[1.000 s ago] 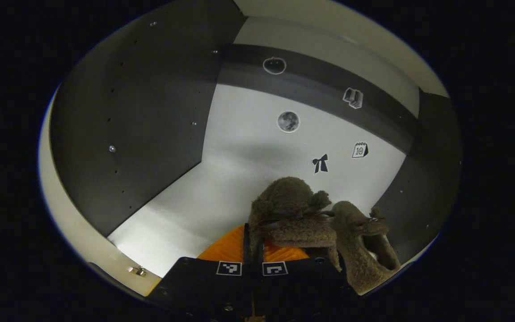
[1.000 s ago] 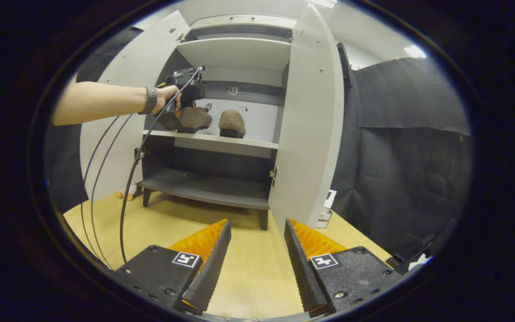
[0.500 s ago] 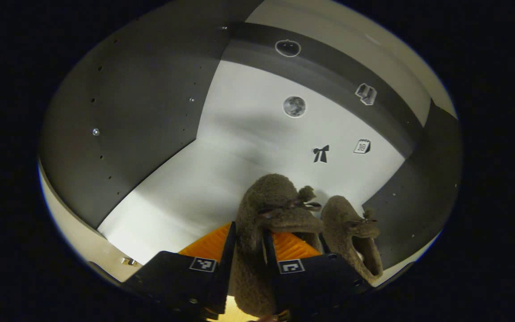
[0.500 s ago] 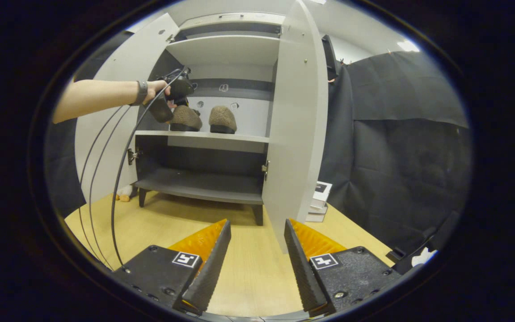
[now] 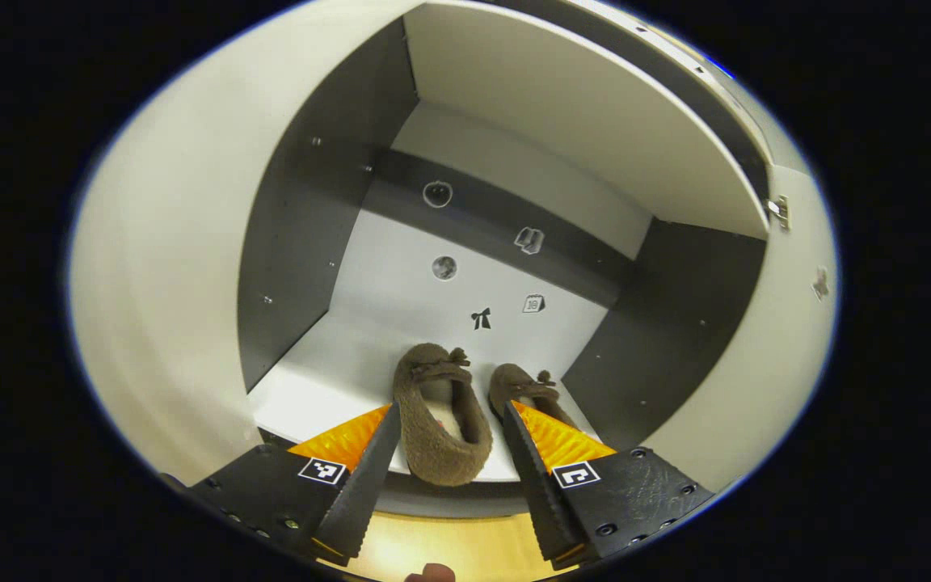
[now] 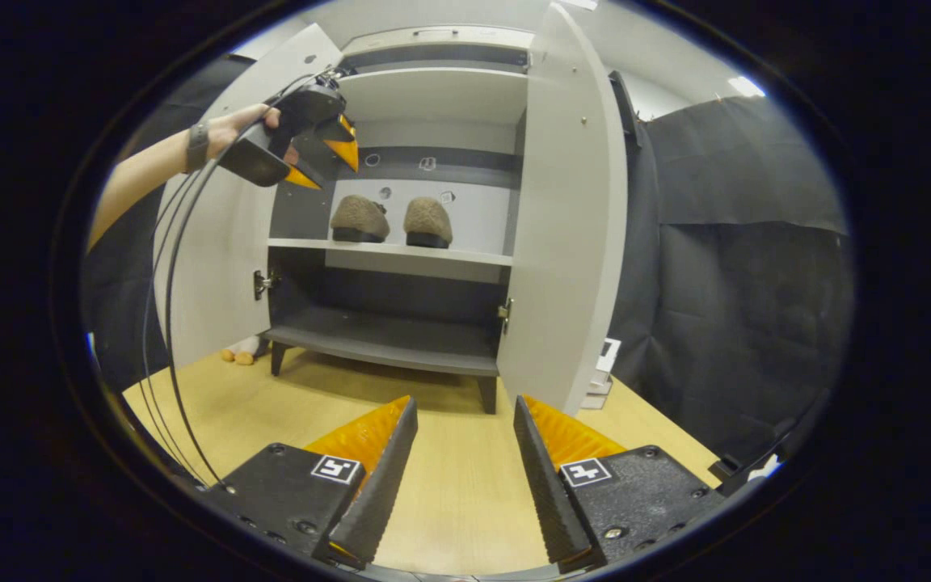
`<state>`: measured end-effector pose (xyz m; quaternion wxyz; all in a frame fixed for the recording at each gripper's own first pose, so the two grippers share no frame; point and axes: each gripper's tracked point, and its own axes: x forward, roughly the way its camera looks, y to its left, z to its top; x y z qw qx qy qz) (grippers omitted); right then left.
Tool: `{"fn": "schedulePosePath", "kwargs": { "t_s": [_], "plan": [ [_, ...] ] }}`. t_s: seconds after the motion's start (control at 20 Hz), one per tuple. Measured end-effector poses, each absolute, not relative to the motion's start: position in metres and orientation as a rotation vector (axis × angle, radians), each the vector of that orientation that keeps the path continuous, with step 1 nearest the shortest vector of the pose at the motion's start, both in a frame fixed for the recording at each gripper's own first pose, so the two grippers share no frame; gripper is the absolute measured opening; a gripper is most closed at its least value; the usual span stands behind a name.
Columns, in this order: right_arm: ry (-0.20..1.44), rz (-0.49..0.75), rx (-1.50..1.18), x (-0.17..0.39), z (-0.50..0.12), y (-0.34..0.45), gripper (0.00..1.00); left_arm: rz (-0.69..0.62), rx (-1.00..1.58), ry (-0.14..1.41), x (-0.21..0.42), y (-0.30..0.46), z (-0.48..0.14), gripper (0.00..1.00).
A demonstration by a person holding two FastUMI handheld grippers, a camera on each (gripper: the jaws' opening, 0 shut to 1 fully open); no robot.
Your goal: Grab one shoe with the right hand and put it into the shoe cabinet, grab the other shoe with the left hand and put it into the shoe cabinet; then close the right door with the right hand and the left door with the left hand.
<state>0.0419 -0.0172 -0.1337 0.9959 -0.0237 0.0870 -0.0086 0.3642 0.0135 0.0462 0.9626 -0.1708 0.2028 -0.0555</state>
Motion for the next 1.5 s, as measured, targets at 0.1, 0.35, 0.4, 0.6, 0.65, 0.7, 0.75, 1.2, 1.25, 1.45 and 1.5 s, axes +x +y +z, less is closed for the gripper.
{"fn": "schedulePosePath", "kwargs": {
  "t_s": [0.1, 0.35, 0.4, 0.6, 0.65, 0.7, 0.75, 1.2, 1.25, 1.45, 1.5],
  "plan": [
    [0.163, 0.003, -0.044, 0.045, -0.127, -0.012, 0.76, -0.141, -0.300, 0.366, 0.336, 0.014, 0.054, 0.77],
    [0.124, 0.021, -0.022, 0.052, -0.102, -0.009, 0.76, -0.168, -0.251, 0.300, 0.271, 0.001, 0.044, 0.78],
    [0.118, 0.020, -0.016, 0.052, -0.099, -0.010, 0.76, -0.166, -0.242, 0.282, 0.261, 0.000, 0.039, 0.78],
    [0.110, 0.016, 0.007, 0.051, -0.090, -0.013, 0.76, -0.152, -0.167, 0.217, 0.218, -0.004, 0.022, 0.78],
    [0.111, 0.015, 0.014, 0.051, -0.089, -0.014, 0.81, -0.148, -0.156, 0.205, 0.209, -0.006, 0.017, 0.78],
    [0.111, 0.015, 0.018, 0.050, -0.089, -0.014, 0.76, -0.147, -0.152, 0.194, 0.201, -0.007, 0.012, 0.78],
    [0.111, 0.014, 0.021, 0.049, -0.088, -0.015, 0.76, -0.142, -0.150, 0.185, 0.193, -0.008, 0.006, 0.78],
    [0.105, 0.033, 0.042, 0.043, -0.084, -0.008, 0.79, -0.071, -0.029, 0.127, 0.134, -0.005, -0.046, 0.86],
    [0.105, 0.036, 0.044, 0.042, -0.084, -0.008, 0.78, -0.071, -0.023, 0.134, 0.130, -0.006, -0.052, 0.88],
    [0.095, 0.045, 0.049, 0.035, -0.075, -0.008, 0.77, -0.065, -0.025, 0.160, 0.113, -0.005, -0.070, 0.90],
    [0.090, 0.046, 0.053, 0.033, -0.071, -0.009, 0.81, -0.060, -0.024, 0.161, 0.110, -0.003, -0.072, 0.89]
  ]
}}
